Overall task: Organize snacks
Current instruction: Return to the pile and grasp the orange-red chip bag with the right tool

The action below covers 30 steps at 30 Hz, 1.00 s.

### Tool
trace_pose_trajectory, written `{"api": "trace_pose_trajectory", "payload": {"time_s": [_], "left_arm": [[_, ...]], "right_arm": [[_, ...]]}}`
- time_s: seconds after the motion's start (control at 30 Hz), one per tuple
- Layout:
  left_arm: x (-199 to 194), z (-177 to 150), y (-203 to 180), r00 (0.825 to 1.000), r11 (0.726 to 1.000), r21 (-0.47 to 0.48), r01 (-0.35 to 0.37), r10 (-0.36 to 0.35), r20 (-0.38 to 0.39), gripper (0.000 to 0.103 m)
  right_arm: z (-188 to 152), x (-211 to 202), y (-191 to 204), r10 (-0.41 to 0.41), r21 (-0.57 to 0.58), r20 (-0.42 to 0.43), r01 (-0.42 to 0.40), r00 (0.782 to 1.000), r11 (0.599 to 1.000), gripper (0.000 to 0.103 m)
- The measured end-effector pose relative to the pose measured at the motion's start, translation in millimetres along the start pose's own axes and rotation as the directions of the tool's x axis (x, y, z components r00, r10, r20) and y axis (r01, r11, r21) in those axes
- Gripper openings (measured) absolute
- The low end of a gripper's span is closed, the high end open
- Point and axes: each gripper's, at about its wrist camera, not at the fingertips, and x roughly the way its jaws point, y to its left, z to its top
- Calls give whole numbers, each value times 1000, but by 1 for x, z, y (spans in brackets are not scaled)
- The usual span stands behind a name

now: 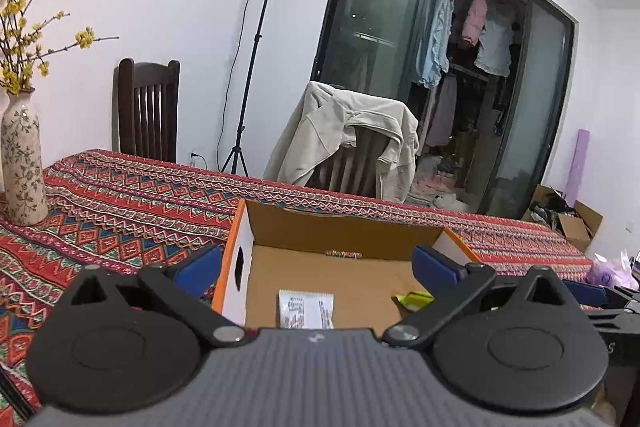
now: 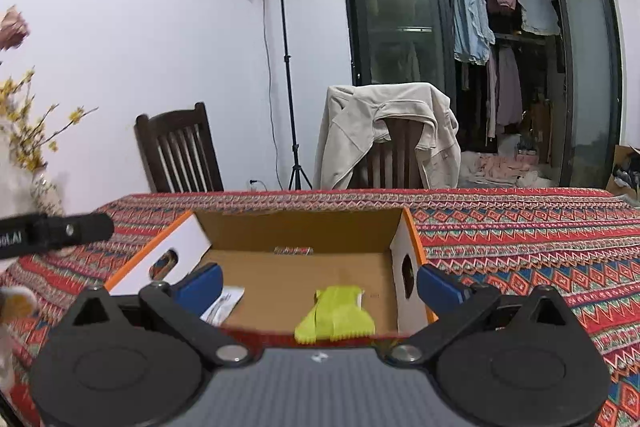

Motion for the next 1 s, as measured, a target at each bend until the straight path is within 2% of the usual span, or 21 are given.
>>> {"api": "trace_pose_trajectory", "payload": {"time_s": [0.27, 0.43, 0.67, 1.0], "left_arm": [[-35, -22, 9, 1000, 1000, 30, -7, 7, -7, 103], [-53, -44, 16, 999, 998, 56, -4, 6, -37, 103], [-75, -79, 37, 996, 1000, 26, -5, 7, -87, 103], [-84, -89, 46, 996, 1000, 15, -10, 12, -94, 103]], "right_arm": [[-38, -31, 4, 33, 2, -36, -33, 999, 999, 103], [-63, -48, 3, 33, 22, -67, -32, 997, 999, 103], [-89, -63, 0, 42, 37, -114, -38, 993, 999, 103], [-99, -73, 9, 35, 21, -119, -32, 992, 999, 103]]}}
